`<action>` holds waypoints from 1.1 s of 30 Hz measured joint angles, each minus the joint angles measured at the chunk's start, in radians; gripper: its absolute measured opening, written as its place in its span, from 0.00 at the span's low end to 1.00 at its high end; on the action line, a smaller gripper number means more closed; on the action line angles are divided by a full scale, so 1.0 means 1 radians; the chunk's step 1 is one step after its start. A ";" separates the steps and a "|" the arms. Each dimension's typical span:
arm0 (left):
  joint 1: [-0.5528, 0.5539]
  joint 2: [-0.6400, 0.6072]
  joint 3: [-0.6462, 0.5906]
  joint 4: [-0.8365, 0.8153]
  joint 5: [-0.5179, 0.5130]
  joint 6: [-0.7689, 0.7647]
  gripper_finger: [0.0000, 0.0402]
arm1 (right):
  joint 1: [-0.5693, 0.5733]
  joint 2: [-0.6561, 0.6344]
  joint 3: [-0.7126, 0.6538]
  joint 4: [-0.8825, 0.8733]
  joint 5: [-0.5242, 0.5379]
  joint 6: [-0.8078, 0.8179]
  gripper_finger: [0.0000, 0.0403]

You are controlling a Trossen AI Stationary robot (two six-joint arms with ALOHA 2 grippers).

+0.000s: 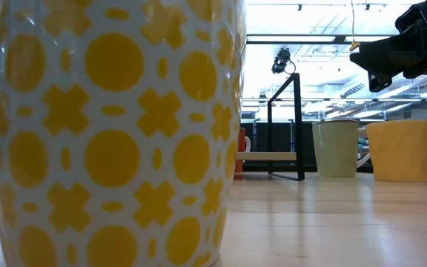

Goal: Place coffee mugs
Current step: Put the blue mug on the shelf

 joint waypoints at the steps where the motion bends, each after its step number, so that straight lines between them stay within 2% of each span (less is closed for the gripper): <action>1: -0.005 0.000 0.000 0.001 -0.010 0.001 0.39 | 0.000 0.000 0.000 0.000 0.000 0.000 0.31; 10: -0.026 -0.001 0.014 -0.001 -0.056 0.009 0.39 | 0.000 0.000 0.000 0.000 0.000 0.000 0.31; 21: -0.026 -0.003 0.185 -0.032 -0.056 -0.007 0.39 | 0.000 0.000 0.000 0.000 0.014 0.000 0.31; 25: -0.031 -0.003 0.268 -0.081 -0.040 -0.064 0.39 | 0.000 0.000 0.000 0.001 0.026 0.000 0.31; 33: -0.080 -0.004 0.408 -0.172 0.063 -0.264 0.39 | 0.000 0.000 0.000 0.053 0.090 0.000 0.31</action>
